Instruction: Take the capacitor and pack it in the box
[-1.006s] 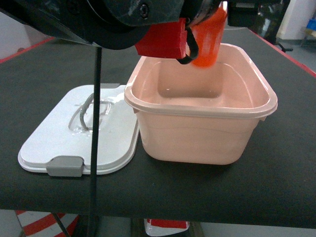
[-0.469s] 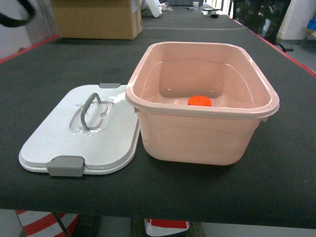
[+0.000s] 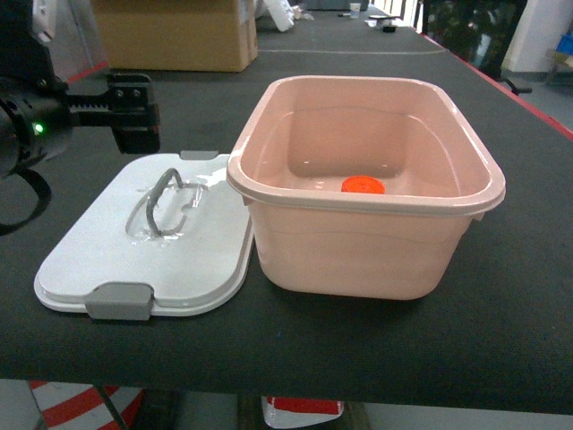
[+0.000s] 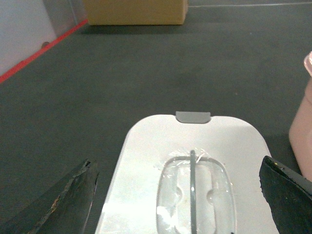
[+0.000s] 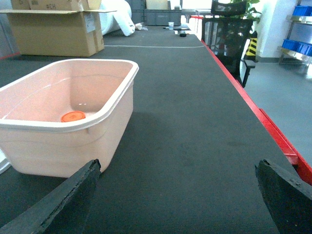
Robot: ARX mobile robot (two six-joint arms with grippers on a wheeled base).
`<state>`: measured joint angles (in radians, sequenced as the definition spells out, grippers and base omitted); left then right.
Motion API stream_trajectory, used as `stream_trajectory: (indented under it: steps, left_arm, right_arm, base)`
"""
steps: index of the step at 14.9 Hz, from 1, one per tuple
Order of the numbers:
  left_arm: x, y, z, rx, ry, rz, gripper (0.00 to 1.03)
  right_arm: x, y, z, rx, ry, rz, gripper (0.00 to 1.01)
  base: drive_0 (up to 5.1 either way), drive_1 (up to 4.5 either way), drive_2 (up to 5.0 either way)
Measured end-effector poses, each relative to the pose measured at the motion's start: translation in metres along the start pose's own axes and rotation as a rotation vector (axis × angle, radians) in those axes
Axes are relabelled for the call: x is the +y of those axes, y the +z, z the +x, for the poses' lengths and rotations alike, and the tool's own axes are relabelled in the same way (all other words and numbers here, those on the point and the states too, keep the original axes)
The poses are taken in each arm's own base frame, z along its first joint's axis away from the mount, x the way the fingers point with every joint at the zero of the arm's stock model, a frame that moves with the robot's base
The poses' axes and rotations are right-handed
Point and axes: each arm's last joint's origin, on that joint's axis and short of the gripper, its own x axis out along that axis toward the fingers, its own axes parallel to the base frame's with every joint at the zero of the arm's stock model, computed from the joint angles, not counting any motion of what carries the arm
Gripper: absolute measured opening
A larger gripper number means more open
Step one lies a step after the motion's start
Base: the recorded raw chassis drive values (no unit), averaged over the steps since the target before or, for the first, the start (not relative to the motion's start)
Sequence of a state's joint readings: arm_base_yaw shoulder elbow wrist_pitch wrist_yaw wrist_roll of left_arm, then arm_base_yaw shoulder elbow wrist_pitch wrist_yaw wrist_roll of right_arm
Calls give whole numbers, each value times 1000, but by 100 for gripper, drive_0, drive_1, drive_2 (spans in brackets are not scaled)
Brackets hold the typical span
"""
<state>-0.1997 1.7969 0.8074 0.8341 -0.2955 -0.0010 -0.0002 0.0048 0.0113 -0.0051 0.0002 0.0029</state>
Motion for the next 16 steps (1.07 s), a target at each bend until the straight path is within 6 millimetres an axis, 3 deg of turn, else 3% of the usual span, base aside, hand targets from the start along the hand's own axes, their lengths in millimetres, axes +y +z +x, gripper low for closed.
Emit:
stream_trajectory:
  steps: [4, 8, 9, 11, 16]
  left_arm:
    - [-8, -55, 17, 147, -22, 25, 98]
    - [-6, -101, 53, 217, -35, -13, 98]
    - [-7, -111, 55, 243, -50, -21, 98]
    - [-9, -106, 64, 225, -57, -30, 98]
    - [-8, -108, 64, 232, -48, -28, 45]
  right_arm:
    - [0, 0, 0, 0, 0, 0, 98]
    - [0, 0, 0, 0, 0, 0, 98]
    - [0, 0, 0, 0, 0, 0, 98]
    - [0, 0, 0, 0, 0, 0, 98]
    - [0, 0, 0, 0, 0, 0, 98]
  base:
    - [0, 0, 0]
    - [0, 0, 0]
    - [0, 0, 0]
    - [0, 0, 0]
    - [0, 0, 0]
